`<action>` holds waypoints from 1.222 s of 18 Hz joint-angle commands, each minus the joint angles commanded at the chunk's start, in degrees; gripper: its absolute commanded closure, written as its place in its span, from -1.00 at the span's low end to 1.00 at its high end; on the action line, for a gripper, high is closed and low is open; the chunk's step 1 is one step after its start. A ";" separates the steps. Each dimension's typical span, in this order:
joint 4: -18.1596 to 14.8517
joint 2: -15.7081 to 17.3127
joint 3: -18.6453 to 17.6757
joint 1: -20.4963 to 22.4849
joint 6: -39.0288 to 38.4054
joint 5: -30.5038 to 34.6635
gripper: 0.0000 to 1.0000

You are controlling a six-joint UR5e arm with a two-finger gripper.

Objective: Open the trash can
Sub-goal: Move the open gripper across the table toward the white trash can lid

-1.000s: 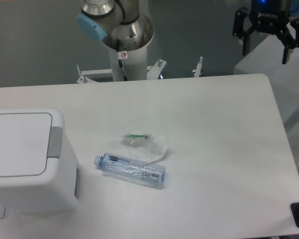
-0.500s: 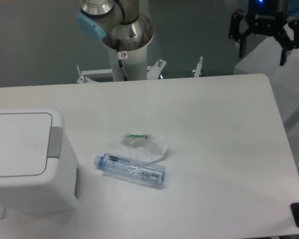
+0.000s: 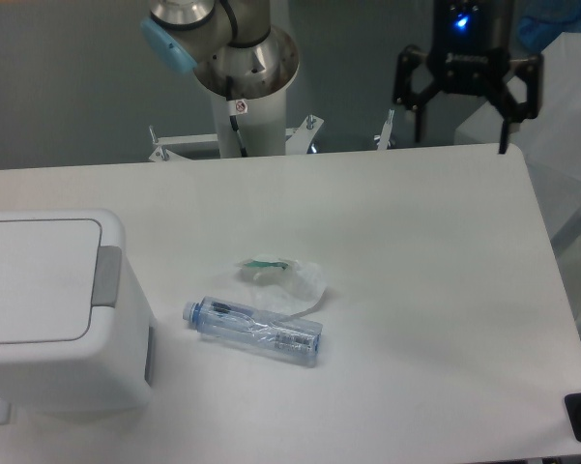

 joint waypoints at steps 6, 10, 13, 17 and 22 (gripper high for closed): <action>8.55 -0.71 -1.93 -7.74 -25.42 0.00 -1.00; 8.64 -1.06 -3.08 -11.87 -35.89 0.00 -1.00; 8.64 -1.93 -3.60 -14.16 -38.36 -0.09 -1.00; 8.90 -3.16 -3.96 -16.89 -44.50 -0.09 -1.00; 10.22 -4.57 -4.04 -19.70 -47.77 -0.09 -1.00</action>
